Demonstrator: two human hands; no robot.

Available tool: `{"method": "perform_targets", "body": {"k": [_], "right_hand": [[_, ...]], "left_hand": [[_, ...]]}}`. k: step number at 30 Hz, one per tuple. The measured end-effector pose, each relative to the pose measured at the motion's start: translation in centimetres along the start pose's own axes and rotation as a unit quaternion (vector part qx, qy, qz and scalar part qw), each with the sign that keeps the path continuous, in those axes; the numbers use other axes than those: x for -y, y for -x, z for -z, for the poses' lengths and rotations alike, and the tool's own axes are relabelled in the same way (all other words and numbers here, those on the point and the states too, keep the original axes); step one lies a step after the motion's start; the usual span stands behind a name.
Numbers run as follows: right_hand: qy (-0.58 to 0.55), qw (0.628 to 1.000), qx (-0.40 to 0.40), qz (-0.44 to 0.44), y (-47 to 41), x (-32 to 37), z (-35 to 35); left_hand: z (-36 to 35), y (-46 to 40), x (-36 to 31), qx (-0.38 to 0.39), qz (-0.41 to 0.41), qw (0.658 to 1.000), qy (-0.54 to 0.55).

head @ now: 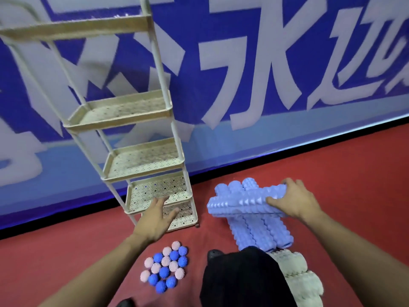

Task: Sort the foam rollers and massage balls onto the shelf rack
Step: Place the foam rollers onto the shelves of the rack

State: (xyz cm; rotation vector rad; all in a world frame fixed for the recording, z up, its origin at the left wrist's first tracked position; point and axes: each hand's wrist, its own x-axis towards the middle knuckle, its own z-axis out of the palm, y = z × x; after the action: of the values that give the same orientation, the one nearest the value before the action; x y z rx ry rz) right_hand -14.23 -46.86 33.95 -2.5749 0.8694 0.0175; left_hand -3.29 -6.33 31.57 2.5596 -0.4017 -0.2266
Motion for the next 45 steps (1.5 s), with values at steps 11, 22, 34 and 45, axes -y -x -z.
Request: {"method": "perform_targets", "body": {"k": [11,22,34,45], "right_hand": [[-0.106,0.994,0.014,0.035,11.5,10.3,-3.6],[-0.134,0.989,0.017,-0.052,13.2,17.3,-10.9],[-0.115,0.989,0.058,-0.074,9.1,24.9,-15.5],[-0.168,0.978,0.046,-0.114,2.2,19.1,-23.5]], "left_hand": [[5.6,11.0,6.3,-0.097,0.104,0.981,0.130],[5.7,11.1,12.4,-0.107,0.166,0.955,0.223],[8.5,9.3,18.4,-0.140,0.208,0.938,0.239],[2.4,-3.5,19.1,-0.114,0.239,0.927,0.266]]}}
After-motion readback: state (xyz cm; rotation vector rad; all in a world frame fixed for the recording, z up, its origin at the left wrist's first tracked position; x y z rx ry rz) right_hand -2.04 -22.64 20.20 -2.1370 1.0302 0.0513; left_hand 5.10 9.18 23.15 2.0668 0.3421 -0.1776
